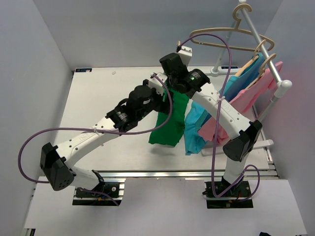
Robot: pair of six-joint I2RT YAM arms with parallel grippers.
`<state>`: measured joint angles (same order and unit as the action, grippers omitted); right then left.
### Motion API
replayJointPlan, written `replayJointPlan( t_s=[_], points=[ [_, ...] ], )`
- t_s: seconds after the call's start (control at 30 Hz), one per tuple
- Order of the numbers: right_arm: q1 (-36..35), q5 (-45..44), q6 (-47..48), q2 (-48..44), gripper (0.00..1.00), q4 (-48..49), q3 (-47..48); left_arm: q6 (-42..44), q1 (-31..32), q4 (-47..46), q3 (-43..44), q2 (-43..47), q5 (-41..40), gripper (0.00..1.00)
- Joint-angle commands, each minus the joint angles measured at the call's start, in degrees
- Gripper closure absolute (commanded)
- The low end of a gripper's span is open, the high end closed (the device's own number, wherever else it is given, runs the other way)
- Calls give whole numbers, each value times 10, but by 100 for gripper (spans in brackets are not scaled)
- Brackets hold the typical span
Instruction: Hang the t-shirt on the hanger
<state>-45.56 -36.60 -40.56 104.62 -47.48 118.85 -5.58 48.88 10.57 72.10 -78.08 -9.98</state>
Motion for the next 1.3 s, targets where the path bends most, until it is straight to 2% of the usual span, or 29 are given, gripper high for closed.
replayJointPlan(
  t_s=[0.0, 0.07, 0.1, 0.17, 0.2, 0.27, 0.3, 0.37, 0.57, 0.6, 0.67, 0.77, 0.83, 0.87, 0.97, 1.03, 1.17, 1.27],
  points=[
    [-1, -3, -27, -14, 100, 29, 15, 22, 19, 0, 32, 7, -130, 13],
    [-1, 1, -25, -19, 100, 34, 2, 22, 24, -9, 28, 7, -139, 23],
    [-1, 4, -25, -19, 100, 34, 1, 17, 29, -16, 21, 8, -146, 37],
    [-1, 14, -23, -17, 100, 33, -5, 18, 36, -35, 16, 9, -171, 45],
    [-1, 21, -23, -16, 100, 29, -6, 19, 40, -46, 12, 8, -176, 55],
    [-1, 28, -25, -15, 100, 29, -14, 25, 44, -48, 14, 1, -185, 67],
    [-1, 31, -26, -15, 100, 29, -17, 27, 47, -55, 13, -1, -188, 86],
    [-1, 36, -27, -13, 100, 30, -21, 36, 52, -61, 9, -5, -194, 100],
    [-1, 55, -7, -13, 100, 38, -31, 55, 73, -101, -42, 20, -214, 100],
    [-1, 59, -4, -16, 93, 40, -34, 54, 75, -131, -54, 28, -216, 100],
    [-1, 61, 2, -26, 89, 47, -41, 54, 74, -141, -81, 42, -227, 100],
    [-1, 75, 23, -53, 68, 77, -77, 51, 74, -151, -110, 66, -244, 100],
    [-1, 86, 30, -78, 59, 94, -111, 46, 74, -152, -121, 80, -253, 100],
    [0, 88, 29, -87, 47, 108, -123, 43, 74, -152, -130, 84, -254, 100],
    [-1, 107, 36, -122, 33, 146, -171, 33, 74, -148, -143, 96, -254, 100],
    [0, 124, 47, -140, 30, 158, -186, 32, 74, -148, -152, 103, -254, 100],
    [4, 123, 50, -152, 17, 157, -192, 21, 74, -140, -163, 117, -237, 100],
    [6, 127, 75, -157, 17, 155, -194, 24, 74, -142, -173, 134, -216, 100]
  ],
)
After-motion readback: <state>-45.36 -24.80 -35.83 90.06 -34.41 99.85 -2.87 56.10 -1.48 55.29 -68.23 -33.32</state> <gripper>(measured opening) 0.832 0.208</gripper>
